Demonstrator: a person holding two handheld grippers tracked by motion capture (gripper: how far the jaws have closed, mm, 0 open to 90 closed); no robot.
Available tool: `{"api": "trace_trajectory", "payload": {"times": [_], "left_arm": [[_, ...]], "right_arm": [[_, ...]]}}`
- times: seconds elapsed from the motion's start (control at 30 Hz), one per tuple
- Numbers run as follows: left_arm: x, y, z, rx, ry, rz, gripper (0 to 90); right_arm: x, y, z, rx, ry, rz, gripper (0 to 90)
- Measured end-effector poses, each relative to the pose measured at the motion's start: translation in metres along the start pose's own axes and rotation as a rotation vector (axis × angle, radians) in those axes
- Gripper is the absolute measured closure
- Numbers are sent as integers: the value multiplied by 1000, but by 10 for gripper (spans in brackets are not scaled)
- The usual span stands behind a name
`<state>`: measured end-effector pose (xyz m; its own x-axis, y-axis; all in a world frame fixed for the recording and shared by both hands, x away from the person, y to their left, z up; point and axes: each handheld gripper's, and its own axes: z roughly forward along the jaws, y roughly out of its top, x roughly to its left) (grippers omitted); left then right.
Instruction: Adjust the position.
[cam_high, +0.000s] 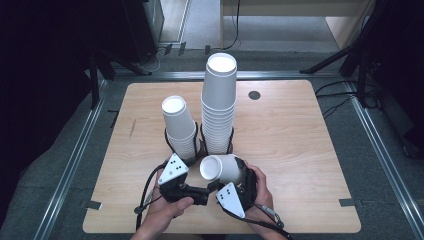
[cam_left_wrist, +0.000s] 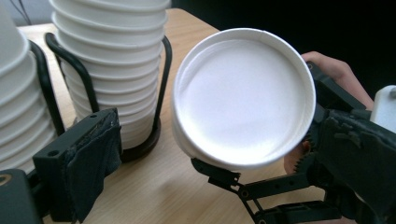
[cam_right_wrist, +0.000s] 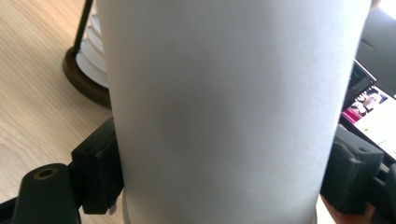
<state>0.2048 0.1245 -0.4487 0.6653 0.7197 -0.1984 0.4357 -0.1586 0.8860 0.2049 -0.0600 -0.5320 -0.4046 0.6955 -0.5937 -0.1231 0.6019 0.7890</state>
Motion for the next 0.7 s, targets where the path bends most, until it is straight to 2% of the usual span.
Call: {"api": "trace_trajectory", "payload": {"times": [0.1, 0.23, 0.33, 0.4, 0.5, 0.7], "left_arm": [[0, 7, 3, 53, 5, -3, 29], [-1, 9, 8, 107, -23, -8, 56], [-2, 10, 11, 126, -26, -16, 76], [-3, 10, 13, 131, -22, -22, 136], [-1, 10, 14, 139, -36, -40, 145], [-1, 10, 14, 146, -49, -27, 190]], "right_arm": [[1, 1, 0, -8, 4, -3, 163], [3, 1, -1, -25, 17, -12, 163], [4, 2, -2, -39, 26, -21, 162], [5, 3, -2, -44, 32, -26, 163], [5, 3, -3, -53, 39, -26, 162], [6, 1, -4, -65, 33, -43, 146]]}}
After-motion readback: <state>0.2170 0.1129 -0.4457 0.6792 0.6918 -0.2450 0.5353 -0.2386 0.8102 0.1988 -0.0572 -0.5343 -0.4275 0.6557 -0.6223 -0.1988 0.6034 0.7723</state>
